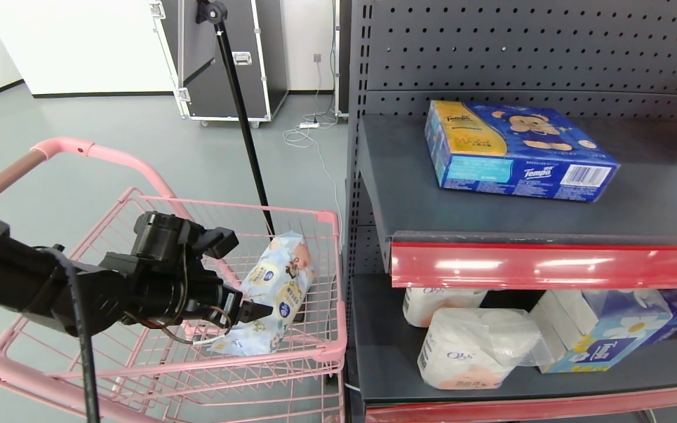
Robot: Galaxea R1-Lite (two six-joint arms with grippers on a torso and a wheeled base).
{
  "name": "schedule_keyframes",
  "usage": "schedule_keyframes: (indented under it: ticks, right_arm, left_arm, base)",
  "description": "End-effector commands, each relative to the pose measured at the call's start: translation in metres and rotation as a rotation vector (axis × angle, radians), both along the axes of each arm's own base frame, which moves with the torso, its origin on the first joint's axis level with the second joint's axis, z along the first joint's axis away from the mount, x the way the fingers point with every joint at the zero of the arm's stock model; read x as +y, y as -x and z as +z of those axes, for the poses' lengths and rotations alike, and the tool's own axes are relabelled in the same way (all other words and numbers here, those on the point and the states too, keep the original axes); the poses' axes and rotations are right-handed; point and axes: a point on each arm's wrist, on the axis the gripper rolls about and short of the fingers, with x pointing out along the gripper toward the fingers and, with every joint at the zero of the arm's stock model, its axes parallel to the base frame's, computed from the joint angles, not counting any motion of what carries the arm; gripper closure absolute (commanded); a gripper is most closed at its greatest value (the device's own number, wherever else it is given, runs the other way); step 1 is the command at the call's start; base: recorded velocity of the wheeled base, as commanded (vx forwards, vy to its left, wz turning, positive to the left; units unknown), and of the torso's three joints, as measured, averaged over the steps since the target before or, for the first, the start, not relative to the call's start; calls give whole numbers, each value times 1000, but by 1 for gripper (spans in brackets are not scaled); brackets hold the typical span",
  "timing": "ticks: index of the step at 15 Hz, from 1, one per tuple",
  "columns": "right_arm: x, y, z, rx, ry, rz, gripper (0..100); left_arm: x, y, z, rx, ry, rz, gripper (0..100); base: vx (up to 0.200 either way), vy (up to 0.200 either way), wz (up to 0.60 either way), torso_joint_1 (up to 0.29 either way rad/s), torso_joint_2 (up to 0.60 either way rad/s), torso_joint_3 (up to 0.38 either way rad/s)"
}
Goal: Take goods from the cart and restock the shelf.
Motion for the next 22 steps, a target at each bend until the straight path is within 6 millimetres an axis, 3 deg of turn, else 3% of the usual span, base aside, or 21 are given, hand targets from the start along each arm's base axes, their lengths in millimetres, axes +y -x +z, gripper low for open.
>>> schedule_keyframes:
  ticks: [1,9,10,14,16,18,21,22]
  right_arm:
    - [0,0,0,0,0,0,0]
    - [0,0,0,0,0,2,0]
    - [0,0,0,0,0,2,0]
    - [0,0,0,0,0,2,0]
    - [0,0,0,0,2,2,0]
    - [0,0,0,0,3,2,0]
    - [0,0,0,0,3,2,0]
    - [0,0,0,0,2,2,0]
  left_arm:
    - [-3,-10,-18,45,-20,7,0]
    - [-16,-26,-59,52,-45,-4,0]
    - [-16,-26,-62,59,-46,-5,100]
    - [-15,-22,-51,41,-34,8,100]
    - [-7,-15,-19,-30,9,46,100]
    - [1,3,49,-204,99,81,100]
    - [32,49,127,-438,166,153,100]
    - [47,75,154,-531,180,192,100]
  base:
    - [0,0,0,0,0,0]
    - [0,0,0,0,0,0]
    - [0,0,0,0,0,0]
    - [0,0,0,0,0,0]
    - [0,0,0,0,0,0]
    - [0,0,0,0,0,0]
    - [0,0,0,0,0,0]
    - [0,0,0,0,0,0]
